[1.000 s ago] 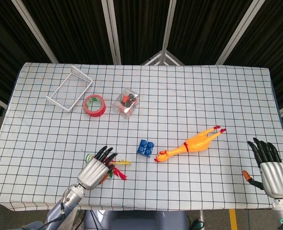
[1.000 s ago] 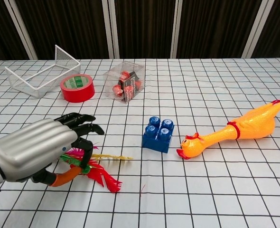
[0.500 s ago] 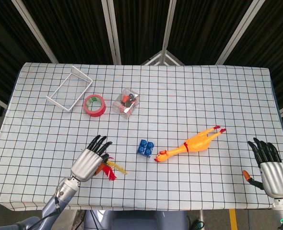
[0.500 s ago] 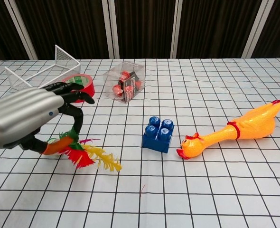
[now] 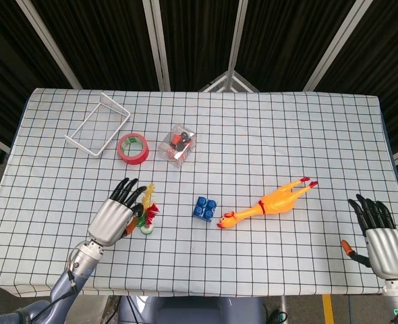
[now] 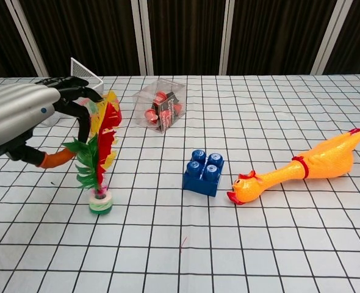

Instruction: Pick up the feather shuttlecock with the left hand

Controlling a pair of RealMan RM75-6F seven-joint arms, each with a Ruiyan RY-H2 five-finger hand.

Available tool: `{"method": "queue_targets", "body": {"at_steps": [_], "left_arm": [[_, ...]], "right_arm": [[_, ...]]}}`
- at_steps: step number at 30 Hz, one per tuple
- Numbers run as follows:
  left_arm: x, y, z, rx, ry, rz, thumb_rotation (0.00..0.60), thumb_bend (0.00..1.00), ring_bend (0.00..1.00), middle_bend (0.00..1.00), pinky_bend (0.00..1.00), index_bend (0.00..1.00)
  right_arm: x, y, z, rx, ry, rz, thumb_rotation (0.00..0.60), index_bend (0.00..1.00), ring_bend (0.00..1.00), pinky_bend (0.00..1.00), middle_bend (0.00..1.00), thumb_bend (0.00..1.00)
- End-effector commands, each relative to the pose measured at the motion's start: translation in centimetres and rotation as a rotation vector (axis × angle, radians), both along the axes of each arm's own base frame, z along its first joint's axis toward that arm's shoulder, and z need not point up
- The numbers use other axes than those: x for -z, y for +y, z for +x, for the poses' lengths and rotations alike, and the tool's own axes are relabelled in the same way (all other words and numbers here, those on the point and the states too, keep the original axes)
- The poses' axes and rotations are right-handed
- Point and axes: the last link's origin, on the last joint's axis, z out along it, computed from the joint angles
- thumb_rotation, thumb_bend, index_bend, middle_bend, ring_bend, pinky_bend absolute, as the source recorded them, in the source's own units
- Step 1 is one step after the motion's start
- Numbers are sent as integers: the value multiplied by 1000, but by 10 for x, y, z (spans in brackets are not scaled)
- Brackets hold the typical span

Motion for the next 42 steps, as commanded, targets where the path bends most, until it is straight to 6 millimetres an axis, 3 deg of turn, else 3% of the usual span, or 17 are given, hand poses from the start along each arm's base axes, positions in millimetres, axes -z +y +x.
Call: {"method": "queue_targets", "body": {"at_steps": [1,24,29,32,37,42], "left_arm": [[-1,1,-1,-4,-3,3,600,610,0,147,0,566],[-6,6,-10,-39,-14,12,600,604,0,146,0,566],[-6,5,-14,-50,-6,6,600,556,0,140,0,552],[-6,4,-16,-56,-1,3,600,477,0,120,0,493],[-11,-2,-22,-67,-17,-5,600,262,0,44,0,301],[-28,-13,-28,-62,-69,28,600,188,0,3,0,168]], "right_arm": [[0,0,0,0,0,1,600,0,0,0,0,339],[1,0,-1,7,4,7,600,0,0,0,0,340],[1,0,-1,8,3,8,600,0,0,0,0,339],[1,1,-1,9,4,9,600,0,0,0,0,340],[1,0,-1,10,5,8,600,0,0,0,0,339],[0,0,-1,10,8,7,600,0,0,0,0,339]]}}
